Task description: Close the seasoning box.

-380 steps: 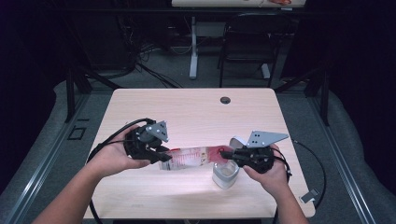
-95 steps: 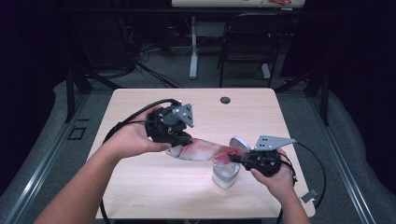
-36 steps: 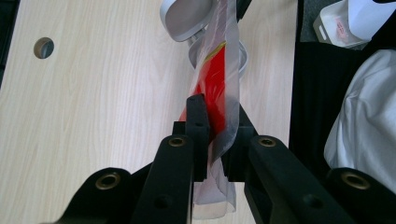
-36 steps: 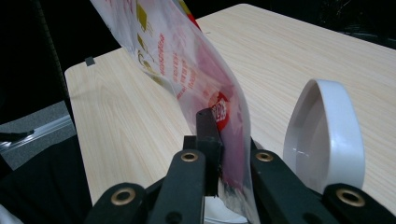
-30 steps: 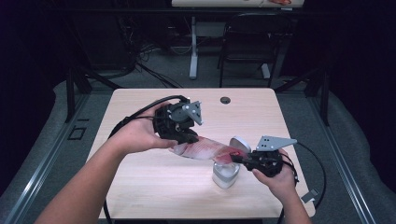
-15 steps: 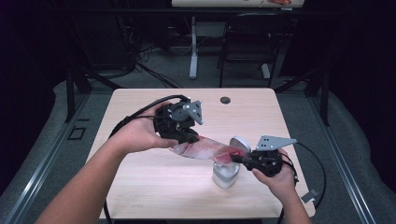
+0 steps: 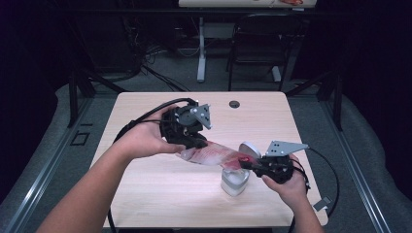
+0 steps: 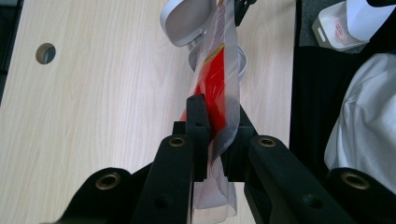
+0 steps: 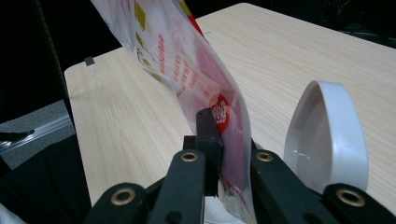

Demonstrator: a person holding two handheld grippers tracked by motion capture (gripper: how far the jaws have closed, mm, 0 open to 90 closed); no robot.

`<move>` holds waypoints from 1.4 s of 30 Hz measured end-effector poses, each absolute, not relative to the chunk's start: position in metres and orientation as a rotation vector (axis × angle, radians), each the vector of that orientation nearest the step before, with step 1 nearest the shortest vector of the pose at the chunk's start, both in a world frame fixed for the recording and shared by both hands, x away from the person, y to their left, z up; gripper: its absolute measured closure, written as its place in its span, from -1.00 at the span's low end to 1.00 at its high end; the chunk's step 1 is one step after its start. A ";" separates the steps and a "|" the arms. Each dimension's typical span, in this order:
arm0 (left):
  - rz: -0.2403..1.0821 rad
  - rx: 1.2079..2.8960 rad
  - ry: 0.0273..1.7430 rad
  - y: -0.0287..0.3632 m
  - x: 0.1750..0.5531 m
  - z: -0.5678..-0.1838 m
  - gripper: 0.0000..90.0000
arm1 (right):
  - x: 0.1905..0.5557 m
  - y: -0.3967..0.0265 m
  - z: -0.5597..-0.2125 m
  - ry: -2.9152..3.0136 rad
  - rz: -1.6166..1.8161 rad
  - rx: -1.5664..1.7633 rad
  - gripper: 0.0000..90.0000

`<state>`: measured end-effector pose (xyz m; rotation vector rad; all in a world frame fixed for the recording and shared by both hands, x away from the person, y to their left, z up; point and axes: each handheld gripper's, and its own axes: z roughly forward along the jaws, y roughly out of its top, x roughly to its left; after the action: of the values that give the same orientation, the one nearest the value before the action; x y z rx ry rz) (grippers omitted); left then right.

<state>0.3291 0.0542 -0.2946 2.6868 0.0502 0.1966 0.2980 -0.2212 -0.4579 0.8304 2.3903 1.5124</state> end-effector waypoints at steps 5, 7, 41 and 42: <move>0.194 2.688 0.050 0.053 0.328 -0.294 0.86 | 0.297 -0.221 -0.458 2.391 1.512 0.826 0.96; 0.191 2.686 0.051 0.053 0.329 -0.294 0.86 | 0.296 -0.222 -0.458 2.388 1.515 0.829 0.96; 0.191 2.681 0.051 0.053 0.328 -0.293 0.86 | 0.297 -0.221 -0.459 2.402 1.515 0.809 0.96; 0.186 2.677 0.056 0.053 0.328 -0.293 0.86 | 0.296 -0.221 -0.459 2.402 1.513 0.808 0.96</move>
<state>0.3281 0.0528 -0.2929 2.6768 0.0565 0.1862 0.2964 -0.2206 -0.4586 0.8082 2.4020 1.5129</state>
